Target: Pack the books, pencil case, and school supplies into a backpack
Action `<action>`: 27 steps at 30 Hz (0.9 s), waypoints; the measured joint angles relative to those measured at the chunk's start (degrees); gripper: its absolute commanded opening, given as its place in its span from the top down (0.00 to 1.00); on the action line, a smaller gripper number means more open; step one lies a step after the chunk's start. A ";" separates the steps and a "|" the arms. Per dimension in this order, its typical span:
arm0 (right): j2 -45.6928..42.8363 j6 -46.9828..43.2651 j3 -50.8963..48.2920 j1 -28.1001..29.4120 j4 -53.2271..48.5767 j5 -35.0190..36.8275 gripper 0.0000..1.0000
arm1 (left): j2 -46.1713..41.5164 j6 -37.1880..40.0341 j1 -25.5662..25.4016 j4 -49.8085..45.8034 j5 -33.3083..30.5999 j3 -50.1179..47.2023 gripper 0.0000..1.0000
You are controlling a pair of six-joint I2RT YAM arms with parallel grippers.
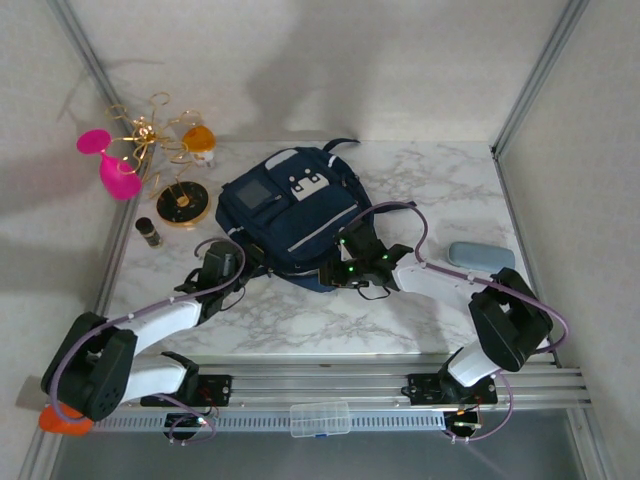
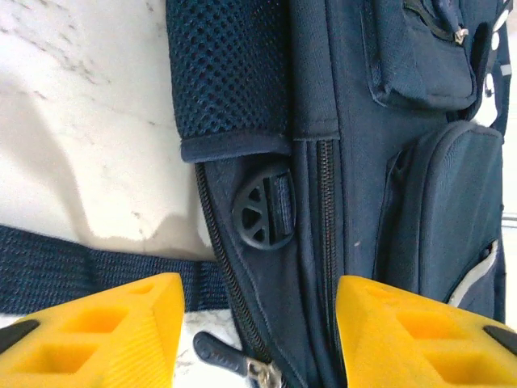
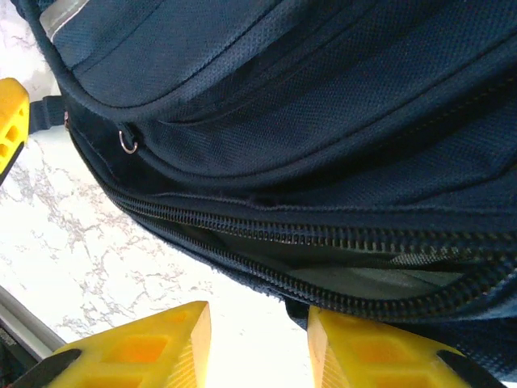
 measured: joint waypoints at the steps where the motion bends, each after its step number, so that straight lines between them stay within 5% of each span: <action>1: 0.09 0.00 0.00 0.00 0.11 0.20 0.64 | 1.03 -0.57 0.24 1.33 0.42 -0.17 0.51; 7: 0.20 -0.02 0.00 -0.22 0.98 0.39 0.64 | 8.55 -5.03 0.70 7.76 3.10 -0.39 0.56; 20: 0.07 -0.52 -0.81 -1.14 1.95 1.62 0.63 | 18.25 -12.00 0.70 19.69 7.39 -0.04 1.00; 27: -2.56 -1.84 3.98 -0.81 -7.30 8.52 0.53 | 16.31 -13.57 -0.28 19.71 7.63 0.00 1.00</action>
